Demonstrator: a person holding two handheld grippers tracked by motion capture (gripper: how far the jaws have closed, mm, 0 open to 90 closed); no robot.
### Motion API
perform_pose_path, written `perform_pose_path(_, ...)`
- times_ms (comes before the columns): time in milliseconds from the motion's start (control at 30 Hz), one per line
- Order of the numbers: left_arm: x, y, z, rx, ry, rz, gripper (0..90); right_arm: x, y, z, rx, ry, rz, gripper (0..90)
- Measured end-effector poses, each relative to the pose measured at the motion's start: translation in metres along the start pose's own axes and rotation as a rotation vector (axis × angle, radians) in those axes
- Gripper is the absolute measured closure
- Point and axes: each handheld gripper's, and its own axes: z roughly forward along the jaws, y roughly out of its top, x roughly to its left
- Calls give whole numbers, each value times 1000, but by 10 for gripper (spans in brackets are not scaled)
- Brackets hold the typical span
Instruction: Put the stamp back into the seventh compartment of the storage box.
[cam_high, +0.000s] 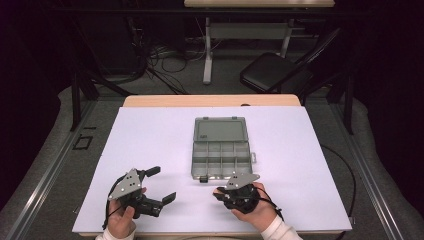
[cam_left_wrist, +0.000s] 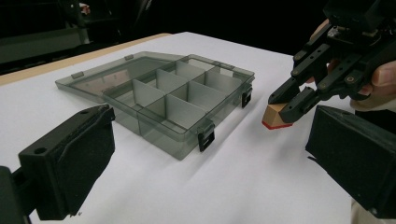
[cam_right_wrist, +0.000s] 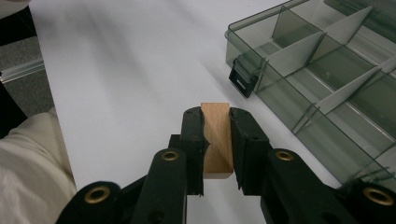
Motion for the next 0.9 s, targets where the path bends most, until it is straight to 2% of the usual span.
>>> perform_pose_path(900,0,0,0,-1,-1,-3,9,-12,5,-21,-92,-73,77,764)
